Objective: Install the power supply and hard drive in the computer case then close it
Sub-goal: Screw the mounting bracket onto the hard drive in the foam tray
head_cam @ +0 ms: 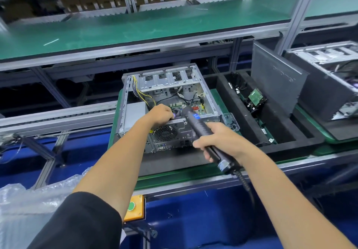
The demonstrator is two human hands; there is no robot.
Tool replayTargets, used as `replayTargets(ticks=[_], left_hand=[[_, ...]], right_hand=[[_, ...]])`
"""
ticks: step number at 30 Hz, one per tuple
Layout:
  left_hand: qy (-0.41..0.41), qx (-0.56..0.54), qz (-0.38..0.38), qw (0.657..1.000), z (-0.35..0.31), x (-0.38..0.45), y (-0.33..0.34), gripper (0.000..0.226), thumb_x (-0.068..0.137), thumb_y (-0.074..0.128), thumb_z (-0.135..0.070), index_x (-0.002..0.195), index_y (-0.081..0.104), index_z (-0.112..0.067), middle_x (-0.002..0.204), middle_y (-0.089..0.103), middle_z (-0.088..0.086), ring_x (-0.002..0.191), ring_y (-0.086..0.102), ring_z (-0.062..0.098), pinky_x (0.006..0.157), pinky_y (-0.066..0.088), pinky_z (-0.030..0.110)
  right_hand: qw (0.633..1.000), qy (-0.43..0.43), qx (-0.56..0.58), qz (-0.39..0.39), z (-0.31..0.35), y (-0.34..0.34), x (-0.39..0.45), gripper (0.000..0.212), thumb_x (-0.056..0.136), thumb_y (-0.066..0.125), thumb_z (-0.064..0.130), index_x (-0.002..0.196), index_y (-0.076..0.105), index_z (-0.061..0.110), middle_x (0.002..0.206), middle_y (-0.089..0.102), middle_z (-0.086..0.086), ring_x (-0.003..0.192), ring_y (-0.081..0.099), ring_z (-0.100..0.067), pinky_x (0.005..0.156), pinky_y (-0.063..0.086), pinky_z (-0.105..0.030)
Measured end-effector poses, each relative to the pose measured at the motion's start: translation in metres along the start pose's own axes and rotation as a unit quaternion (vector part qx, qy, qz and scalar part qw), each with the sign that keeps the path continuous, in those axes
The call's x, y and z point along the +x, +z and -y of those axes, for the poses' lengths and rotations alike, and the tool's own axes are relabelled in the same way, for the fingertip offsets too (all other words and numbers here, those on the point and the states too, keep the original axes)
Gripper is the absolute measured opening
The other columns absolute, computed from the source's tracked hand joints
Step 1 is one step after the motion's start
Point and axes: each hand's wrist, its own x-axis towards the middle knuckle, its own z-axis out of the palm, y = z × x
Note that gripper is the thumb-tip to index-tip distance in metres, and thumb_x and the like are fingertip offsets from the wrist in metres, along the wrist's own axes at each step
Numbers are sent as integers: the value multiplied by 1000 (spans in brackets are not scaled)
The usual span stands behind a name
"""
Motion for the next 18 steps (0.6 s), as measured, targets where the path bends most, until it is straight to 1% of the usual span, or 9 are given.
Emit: replayTargets(ticks=[3, 4, 6, 8, 10, 12, 14, 16, 18], left_hand=[[42, -29, -73, 996, -8, 5, -8, 21, 88, 51, -15, 84, 68, -4, 79, 64, 2, 67, 51, 17, 59, 40, 26], [56, -42, -91, 993, -15, 7, -11, 21, 89, 50, -15, 84, 68, -6, 76, 63, -1, 63, 51, 15, 56, 39, 24], [84, -58, -104, 989, -32, 14, -16, 20, 90, 49, -15, 84, 66, -7, 72, 62, -4, 53, 47, 11, 50, 36, 22], [114, -65, -100, 986, -54, 21, -14, 20, 90, 49, -15, 84, 65, -5, 70, 62, -3, 51, 44, 13, 50, 37, 22], [143, -63, -91, 983, -77, 29, -7, 20, 88, 48, -13, 78, 62, -3, 69, 61, 2, 57, 45, 18, 54, 38, 26], [172, -34, -69, 982, -104, 41, 5, 19, 87, 48, -13, 74, 60, -5, 73, 61, 7, 62, 49, 19, 55, 38, 26], [195, -3, -37, 980, -128, 58, 22, 16, 88, 50, -14, 78, 62, -10, 77, 64, 4, 63, 53, 16, 54, 39, 23], [205, 12, -16, 979, -149, 77, 40, 16, 87, 49, -14, 84, 65, -11, 78, 64, 1, 65, 54, 14, 52, 38, 21], [210, 34, -6, 977, -168, 96, 58, 17, 87, 49, -11, 87, 66, -8, 81, 65, 2, 72, 56, 17, 57, 40, 23]], right_hand=[[998, -31, 17, -42, 11, -25, 7, 25, 84, 72, 6, 92, 48, 6, 71, 54, -11, 48, 53, -20, 44, 46, -28], [997, -42, 18, -58, 12, -34, 9, 24, 85, 71, 8, 89, 48, 7, 70, 53, -12, 47, 53, -21, 45, 45, -28], [994, -58, 31, -85, 10, -53, 14, 22, 86, 72, 12, 85, 51, 7, 67, 54, -11, 46, 53, -22, 45, 46, -29], [991, -61, 56, -109, 2, -72, 19, 21, 83, 74, 17, 84, 55, 7, 66, 55, -11, 47, 53, -23, 45, 46, -30], [986, -51, 81, -134, -8, -88, 25, 24, 77, 75, 18, 85, 55, 7, 63, 56, -10, 46, 53, -23, 44, 47, -30], [981, -40, 93, -164, -20, -108, 33, 27, 75, 75, 17, 87, 54, 7, 60, 57, -9, 46, 53, -24, 44, 47, -29], [977, -29, 90, -189, -32, -129, 45, 22, 79, 72, 13, 88, 53, 5, 62, 56, -12, 47, 54, -25, 46, 47, -31], [977, -15, 82, -197, -42, -152, 57, 15, 85, 68, 8, 89, 53, 4, 66, 56, -14, 48, 55, -26, 47, 48, -33], [978, 1, 72, -197, -51, -176, 70, 13, 87, 65, 8, 90, 53, 5, 67, 58, -14, 49, 56, -26, 48, 49, -33]])
